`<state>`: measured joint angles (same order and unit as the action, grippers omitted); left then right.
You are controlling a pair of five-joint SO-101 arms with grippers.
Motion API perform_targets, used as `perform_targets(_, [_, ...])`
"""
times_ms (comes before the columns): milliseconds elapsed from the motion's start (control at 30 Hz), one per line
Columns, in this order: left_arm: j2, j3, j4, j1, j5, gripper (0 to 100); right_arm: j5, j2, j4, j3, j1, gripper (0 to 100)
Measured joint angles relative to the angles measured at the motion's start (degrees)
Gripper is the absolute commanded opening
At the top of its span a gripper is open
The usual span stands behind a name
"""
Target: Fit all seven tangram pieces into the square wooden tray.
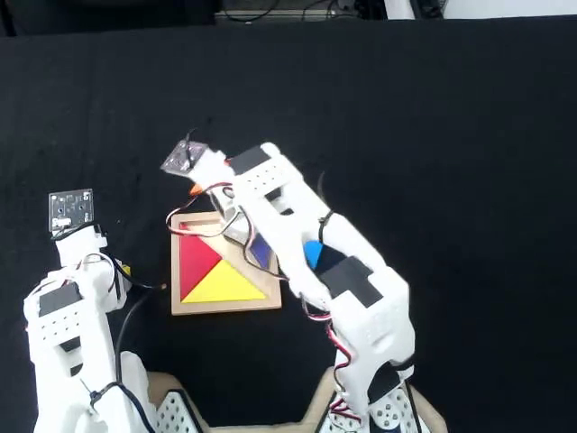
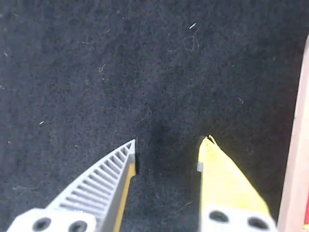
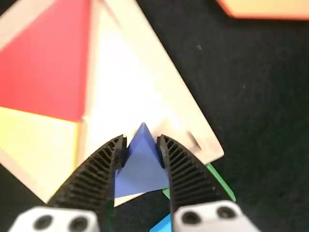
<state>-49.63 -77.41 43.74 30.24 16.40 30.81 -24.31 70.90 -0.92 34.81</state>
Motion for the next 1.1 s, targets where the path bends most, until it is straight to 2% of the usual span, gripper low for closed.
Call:
perform_targets(367, [0.0, -0.4, 0.0, 0.0, 0.0, 21, 2.4, 0.0, -3.4, 0.4, 1.5, 4.7])
perform_targets(433, [0.0, -0.4, 0.0, 0.0, 0.0, 21, 2.4, 0.0, -3.4, 0.4, 1.6, 11.3])
perform_targets(600, [0.0, -0.4, 0.0, 0.0, 0.0, 21, 2.4, 0.0, -3.7, 0.4, 1.6, 35.6])
perform_targets(667, [0.0, -0.4, 0.0, 0.0, 0.0, 21, 2.4, 0.0, -3.8, 0.4, 1.6, 38.1])
perform_targets(733, [0.0, -0.4, 0.0, 0.0, 0.0, 21, 2.4, 0.4, -3.8, 0.4, 1.6, 34.3])
perform_targets(1067, [0.0, -0.4, 0.0, 0.0, 0.0, 21, 2.4, 11.7, 0.4, 0.4, 1.4, 1.1])
perform_targets(1100, [0.0, -0.4, 0.0, 0.0, 0.0, 21, 2.4, 12.3, 1.1, 0.4, 1.4, 1.1])
